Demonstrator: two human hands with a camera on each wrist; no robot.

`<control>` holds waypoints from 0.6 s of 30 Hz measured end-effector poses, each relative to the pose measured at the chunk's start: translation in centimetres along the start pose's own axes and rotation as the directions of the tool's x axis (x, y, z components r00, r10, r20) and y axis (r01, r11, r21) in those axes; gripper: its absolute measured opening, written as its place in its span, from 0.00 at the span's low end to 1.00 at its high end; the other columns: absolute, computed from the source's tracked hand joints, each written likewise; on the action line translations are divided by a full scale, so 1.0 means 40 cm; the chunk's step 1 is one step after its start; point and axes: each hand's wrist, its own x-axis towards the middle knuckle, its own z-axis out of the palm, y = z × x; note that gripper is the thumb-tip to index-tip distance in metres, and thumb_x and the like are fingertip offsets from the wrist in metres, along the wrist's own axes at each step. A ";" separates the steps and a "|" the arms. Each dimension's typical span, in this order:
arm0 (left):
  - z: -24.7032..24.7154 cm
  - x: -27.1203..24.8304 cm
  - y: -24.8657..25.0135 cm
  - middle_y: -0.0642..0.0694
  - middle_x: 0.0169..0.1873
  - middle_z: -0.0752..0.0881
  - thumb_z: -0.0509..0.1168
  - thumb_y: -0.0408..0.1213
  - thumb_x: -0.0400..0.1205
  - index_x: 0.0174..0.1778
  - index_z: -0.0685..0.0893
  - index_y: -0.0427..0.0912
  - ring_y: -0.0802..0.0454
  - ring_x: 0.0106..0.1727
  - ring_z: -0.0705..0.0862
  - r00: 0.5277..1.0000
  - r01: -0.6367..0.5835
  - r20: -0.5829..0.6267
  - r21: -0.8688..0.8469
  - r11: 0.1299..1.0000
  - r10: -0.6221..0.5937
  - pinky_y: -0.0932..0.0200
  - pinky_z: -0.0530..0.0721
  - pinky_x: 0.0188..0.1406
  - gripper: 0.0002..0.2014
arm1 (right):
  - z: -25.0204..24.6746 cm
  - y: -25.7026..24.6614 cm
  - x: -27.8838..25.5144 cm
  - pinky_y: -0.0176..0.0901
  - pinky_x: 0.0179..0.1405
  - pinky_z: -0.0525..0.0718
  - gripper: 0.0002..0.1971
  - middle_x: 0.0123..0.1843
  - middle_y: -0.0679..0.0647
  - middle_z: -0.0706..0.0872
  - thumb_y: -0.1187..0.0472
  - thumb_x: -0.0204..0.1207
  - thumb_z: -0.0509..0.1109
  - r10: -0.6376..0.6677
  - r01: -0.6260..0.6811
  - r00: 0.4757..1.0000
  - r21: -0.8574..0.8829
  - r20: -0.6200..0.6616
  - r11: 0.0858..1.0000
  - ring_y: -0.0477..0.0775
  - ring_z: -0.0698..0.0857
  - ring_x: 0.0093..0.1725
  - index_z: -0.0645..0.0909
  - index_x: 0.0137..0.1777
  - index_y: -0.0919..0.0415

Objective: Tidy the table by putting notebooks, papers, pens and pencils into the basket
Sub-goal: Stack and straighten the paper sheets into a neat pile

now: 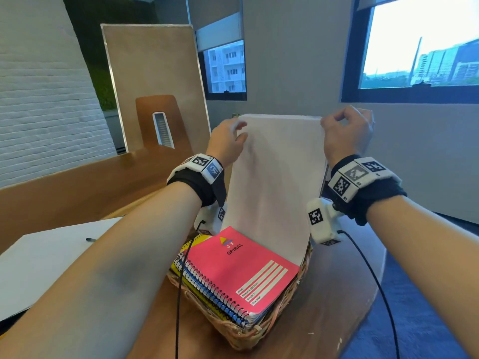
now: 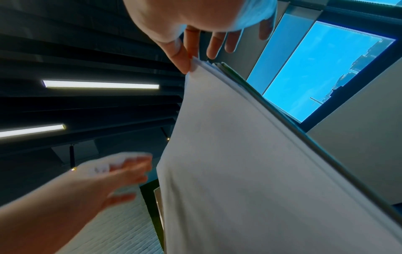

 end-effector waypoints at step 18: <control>0.106 0.066 0.196 0.44 0.50 0.88 0.69 0.33 0.79 0.52 0.89 0.38 0.53 0.51 0.82 0.939 -0.314 0.066 -0.241 0.918 0.338 0.74 0.75 0.51 0.08 | 0.004 0.064 -0.006 0.19 0.44 0.73 0.08 0.51 0.51 0.76 0.60 0.77 0.69 0.020 -0.020 1.000 0.208 0.001 0.978 0.44 0.79 0.47 0.84 0.47 0.64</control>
